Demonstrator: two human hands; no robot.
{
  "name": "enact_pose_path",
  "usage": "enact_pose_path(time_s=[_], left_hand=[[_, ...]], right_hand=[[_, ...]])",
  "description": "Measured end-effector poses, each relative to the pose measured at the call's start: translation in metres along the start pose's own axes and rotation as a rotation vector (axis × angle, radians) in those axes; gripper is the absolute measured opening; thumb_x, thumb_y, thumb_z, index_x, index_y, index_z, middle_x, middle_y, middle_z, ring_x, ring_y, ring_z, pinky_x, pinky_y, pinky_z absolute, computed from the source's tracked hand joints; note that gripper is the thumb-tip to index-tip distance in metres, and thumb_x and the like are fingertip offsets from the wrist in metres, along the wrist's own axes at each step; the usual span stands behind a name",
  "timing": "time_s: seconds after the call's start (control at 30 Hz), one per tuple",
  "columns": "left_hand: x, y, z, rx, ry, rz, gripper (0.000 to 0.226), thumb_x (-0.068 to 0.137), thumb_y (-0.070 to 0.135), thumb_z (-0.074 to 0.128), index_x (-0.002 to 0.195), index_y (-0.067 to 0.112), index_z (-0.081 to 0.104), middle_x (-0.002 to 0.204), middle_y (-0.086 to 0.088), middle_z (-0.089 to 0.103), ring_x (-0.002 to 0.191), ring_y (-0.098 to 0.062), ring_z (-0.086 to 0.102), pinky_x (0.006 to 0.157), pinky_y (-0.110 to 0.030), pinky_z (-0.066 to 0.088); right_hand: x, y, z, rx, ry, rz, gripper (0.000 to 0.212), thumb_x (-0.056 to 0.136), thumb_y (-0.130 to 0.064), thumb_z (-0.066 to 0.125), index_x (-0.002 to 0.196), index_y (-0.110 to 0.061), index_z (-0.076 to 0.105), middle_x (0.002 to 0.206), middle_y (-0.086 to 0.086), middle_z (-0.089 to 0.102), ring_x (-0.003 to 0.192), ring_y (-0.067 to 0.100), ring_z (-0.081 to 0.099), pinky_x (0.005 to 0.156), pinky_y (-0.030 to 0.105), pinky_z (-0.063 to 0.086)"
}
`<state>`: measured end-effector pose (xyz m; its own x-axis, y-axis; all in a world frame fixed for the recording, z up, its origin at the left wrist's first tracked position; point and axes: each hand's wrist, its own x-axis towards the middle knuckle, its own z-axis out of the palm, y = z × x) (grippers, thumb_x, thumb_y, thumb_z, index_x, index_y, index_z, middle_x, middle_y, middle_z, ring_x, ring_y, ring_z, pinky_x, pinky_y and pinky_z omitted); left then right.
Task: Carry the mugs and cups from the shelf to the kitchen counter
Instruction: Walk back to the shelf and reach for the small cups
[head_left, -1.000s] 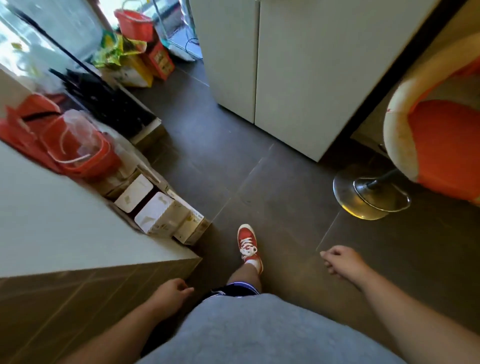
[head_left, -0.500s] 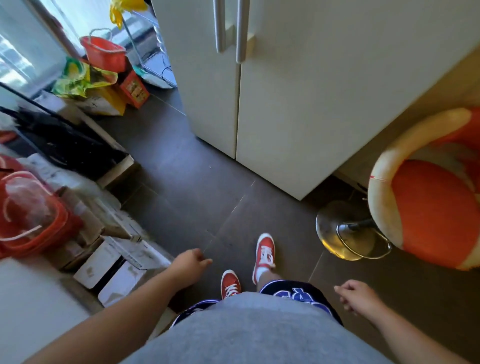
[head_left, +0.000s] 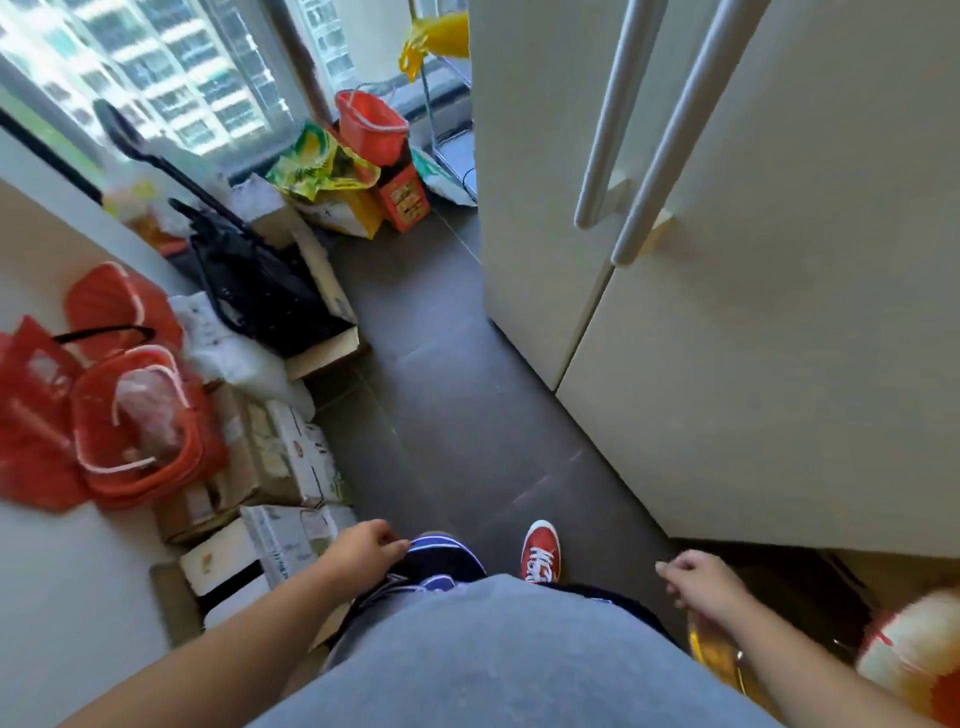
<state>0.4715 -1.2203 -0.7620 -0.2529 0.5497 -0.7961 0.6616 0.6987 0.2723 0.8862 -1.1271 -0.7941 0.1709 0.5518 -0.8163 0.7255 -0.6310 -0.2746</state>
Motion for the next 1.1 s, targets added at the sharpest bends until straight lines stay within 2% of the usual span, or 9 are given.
enact_pose_path(time_s=[0.13, 0.2, 0.3, 0.43, 0.53, 0.7, 0.87, 1.0, 1.1], left_hand=[[-0.001, -0.032, -0.022, -0.245, 0.064, -0.153, 0.018, 0.089, 0.036, 0.061, 0.084, 0.019, 0.066, 0.086, -0.004, 0.070, 0.080, -0.019, 0.065, 0.076, -0.036, 0.054], [0.002, -0.054, -0.028, -0.361, 0.070, -0.238, 0.016, 0.090, 0.034, 0.061, 0.087, 0.019, 0.066, 0.090, -0.004, 0.069, 0.082, -0.018, 0.065, 0.077, -0.037, 0.056], [0.008, -0.082, -0.035, -0.428, 0.055, -0.310, 0.018, 0.089, 0.037, 0.062, 0.083, 0.020, 0.064, 0.088, 0.001, 0.066, 0.079, -0.015, 0.062, 0.067, -0.029, 0.050], [0.039, -0.123, -0.069, -0.513, 0.038, -0.388, 0.021, 0.090, 0.028, 0.062, 0.071, 0.020, 0.062, 0.074, 0.002, 0.063, 0.074, -0.018, 0.061, 0.068, -0.030, 0.047], [0.070, -0.141, -0.111, -0.486, 0.016, -0.421, 0.024, 0.091, 0.034, 0.059, 0.081, 0.014, 0.067, 0.081, -0.007, 0.070, 0.080, -0.024, 0.065, 0.071, -0.033, 0.049], [0.124, -0.121, -0.217, -0.370, 0.046, -0.306, 0.017, 0.090, 0.035, 0.062, 0.082, 0.021, 0.064, 0.077, 0.002, 0.068, 0.070, -0.011, 0.063, 0.057, -0.024, 0.045], [0.186, -0.062, -0.314, -0.387, 0.111, -0.199, 0.017, 0.091, 0.037, 0.059, 0.093, 0.021, 0.064, 0.083, 0.000, 0.070, 0.072, -0.014, 0.067, 0.068, -0.034, 0.058], [0.235, -0.001, -0.372, -0.362, 0.145, -0.090, 0.016, 0.091, 0.040, 0.060, 0.098, 0.027, 0.064, 0.087, 0.007, 0.068, 0.079, -0.008, 0.065, 0.068, -0.026, 0.055], [0.266, 0.047, -0.414, -0.362, 0.153, 0.000, 0.014, 0.089, 0.043, 0.060, 0.095, 0.031, 0.065, 0.089, 0.011, 0.068, 0.082, -0.004, 0.064, 0.073, -0.027, 0.056]], right_hand=[[0.029, -0.122, -0.006, -0.074, -0.076, -0.182, 0.026, 0.087, -0.017, 0.066, 0.066, -0.007, 0.055, 0.058, 0.009, 0.059, 0.045, 0.020, 0.048, 0.041, 0.021, 0.034], [0.045, -0.182, 0.003, -0.147, -0.110, -0.263, 0.024, 0.088, -0.017, 0.066, 0.068, -0.007, 0.056, 0.060, 0.009, 0.058, 0.046, 0.019, 0.048, 0.038, 0.018, 0.035], [0.060, -0.258, 0.017, -0.220, -0.143, -0.346, 0.021, 0.088, -0.018, 0.065, 0.071, -0.007, 0.059, 0.062, 0.008, 0.060, 0.047, 0.019, 0.050, 0.041, 0.019, 0.036], [0.084, -0.354, 0.047, -0.239, -0.171, -0.388, 0.020, 0.090, -0.018, 0.063, 0.073, -0.008, 0.059, 0.066, 0.010, 0.062, 0.050, 0.019, 0.051, 0.046, 0.020, 0.034], [0.096, -0.403, 0.058, -0.222, -0.175, -0.368, 0.021, 0.089, -0.017, 0.064, 0.071, -0.009, 0.058, 0.067, 0.010, 0.062, 0.049, 0.018, 0.048, 0.048, 0.023, 0.033], [0.103, -0.449, 0.052, -0.177, -0.156, -0.298, 0.020, 0.090, -0.017, 0.064, 0.073, -0.007, 0.058, 0.064, 0.008, 0.058, 0.051, 0.019, 0.046, 0.047, 0.024, 0.033], [0.111, -0.471, 0.027, -0.127, -0.106, -0.202, 0.020, 0.090, -0.015, 0.063, 0.073, -0.006, 0.057, 0.064, 0.011, 0.058, 0.048, 0.019, 0.046, 0.044, 0.022, 0.030], [0.130, -0.505, 0.011, -0.076, -0.081, -0.196, 0.022, 0.089, -0.009, 0.064, 0.069, -0.003, 0.057, 0.057, 0.010, 0.053, 0.045, 0.017, 0.043, 0.034, 0.016, 0.030], [0.148, -0.555, 0.001, 0.020, -0.082, -0.260, 0.020, 0.087, -0.001, 0.064, 0.068, 0.000, 0.058, 0.061, 0.014, 0.053, 0.050, 0.018, 0.044, 0.039, 0.020, 0.038]])
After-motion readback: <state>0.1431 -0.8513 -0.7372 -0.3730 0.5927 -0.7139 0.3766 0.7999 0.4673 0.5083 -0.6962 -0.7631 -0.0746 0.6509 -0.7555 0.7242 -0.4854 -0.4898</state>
